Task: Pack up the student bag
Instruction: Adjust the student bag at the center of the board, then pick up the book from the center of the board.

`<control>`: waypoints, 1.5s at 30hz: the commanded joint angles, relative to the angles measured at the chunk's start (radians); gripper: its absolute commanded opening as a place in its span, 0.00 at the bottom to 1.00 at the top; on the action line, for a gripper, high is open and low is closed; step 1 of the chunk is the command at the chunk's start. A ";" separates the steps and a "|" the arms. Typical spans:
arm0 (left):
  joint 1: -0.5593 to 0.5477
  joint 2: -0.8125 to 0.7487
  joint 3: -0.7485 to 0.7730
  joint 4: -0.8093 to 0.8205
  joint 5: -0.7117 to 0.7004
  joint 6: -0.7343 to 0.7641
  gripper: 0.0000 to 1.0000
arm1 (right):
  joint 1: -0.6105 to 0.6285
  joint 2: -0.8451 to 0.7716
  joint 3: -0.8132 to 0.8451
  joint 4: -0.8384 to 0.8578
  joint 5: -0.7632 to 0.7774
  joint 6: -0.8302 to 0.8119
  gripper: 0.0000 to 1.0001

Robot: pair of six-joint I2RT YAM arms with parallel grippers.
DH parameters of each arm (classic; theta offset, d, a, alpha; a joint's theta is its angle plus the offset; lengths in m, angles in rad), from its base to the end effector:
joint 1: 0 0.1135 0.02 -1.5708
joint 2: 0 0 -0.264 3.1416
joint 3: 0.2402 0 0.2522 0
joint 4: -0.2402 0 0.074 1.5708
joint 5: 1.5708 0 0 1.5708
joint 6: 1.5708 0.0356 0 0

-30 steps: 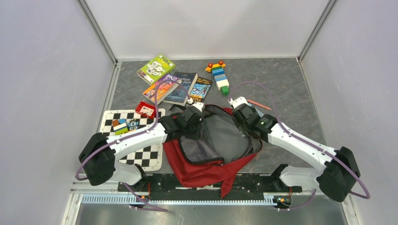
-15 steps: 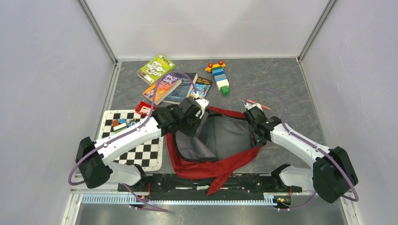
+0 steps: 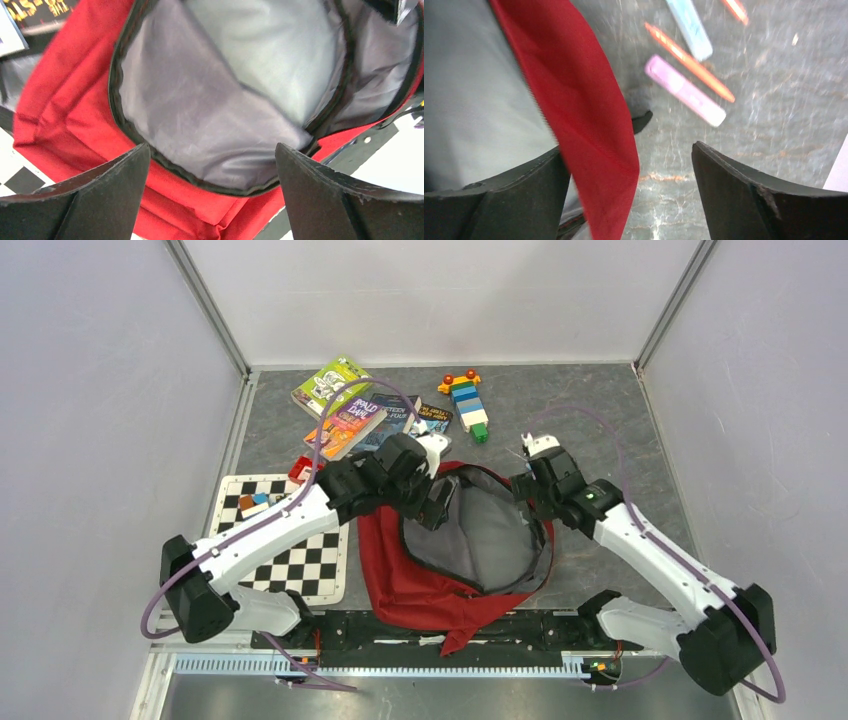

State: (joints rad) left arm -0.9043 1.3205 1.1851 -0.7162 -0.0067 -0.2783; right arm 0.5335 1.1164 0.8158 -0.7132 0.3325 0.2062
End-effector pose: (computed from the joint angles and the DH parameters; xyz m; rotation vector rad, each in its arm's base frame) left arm 0.1718 -0.2181 0.3132 0.7644 2.3721 -0.5154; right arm 0.1891 0.0982 0.2441 -0.2894 2.4903 -0.1330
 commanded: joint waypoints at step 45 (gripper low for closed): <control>0.610 0.675 0.159 0.394 -0.536 0.700 0.87 | -0.005 -0.177 0.132 0.147 -0.123 -0.014 0.98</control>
State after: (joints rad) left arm -0.3023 1.9694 1.3197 -0.3901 -0.4961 0.3737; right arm 0.5335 0.9340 0.9344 -0.5983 0.1856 0.2039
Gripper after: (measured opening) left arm 0.906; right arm 0.979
